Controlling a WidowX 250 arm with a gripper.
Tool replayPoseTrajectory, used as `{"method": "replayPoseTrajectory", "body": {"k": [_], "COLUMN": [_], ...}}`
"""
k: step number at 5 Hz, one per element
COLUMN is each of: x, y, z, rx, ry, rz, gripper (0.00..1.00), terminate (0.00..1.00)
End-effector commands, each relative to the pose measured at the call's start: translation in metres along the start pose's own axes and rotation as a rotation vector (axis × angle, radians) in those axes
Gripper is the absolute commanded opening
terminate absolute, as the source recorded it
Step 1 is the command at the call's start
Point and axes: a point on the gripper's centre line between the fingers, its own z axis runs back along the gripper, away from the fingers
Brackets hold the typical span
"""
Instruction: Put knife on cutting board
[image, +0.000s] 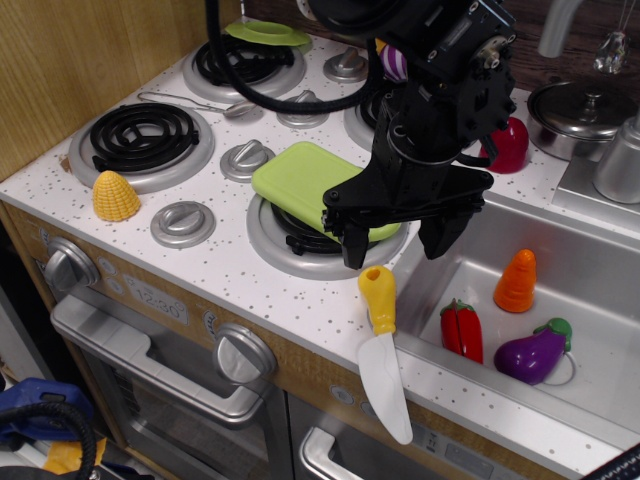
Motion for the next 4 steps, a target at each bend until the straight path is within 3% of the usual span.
{"method": "replayPoseTrajectory", "body": {"k": [1,4], "x": [0.000,0.002], "y": [0.000,0.005], "z": [0.000,-0.022], "rx": [0.000,-0.066], "ry": [0.000,-0.018], "rz": [0.000,-0.030], "gripper": [1.00,1.00], "terminate": [0.00,0.00]}}
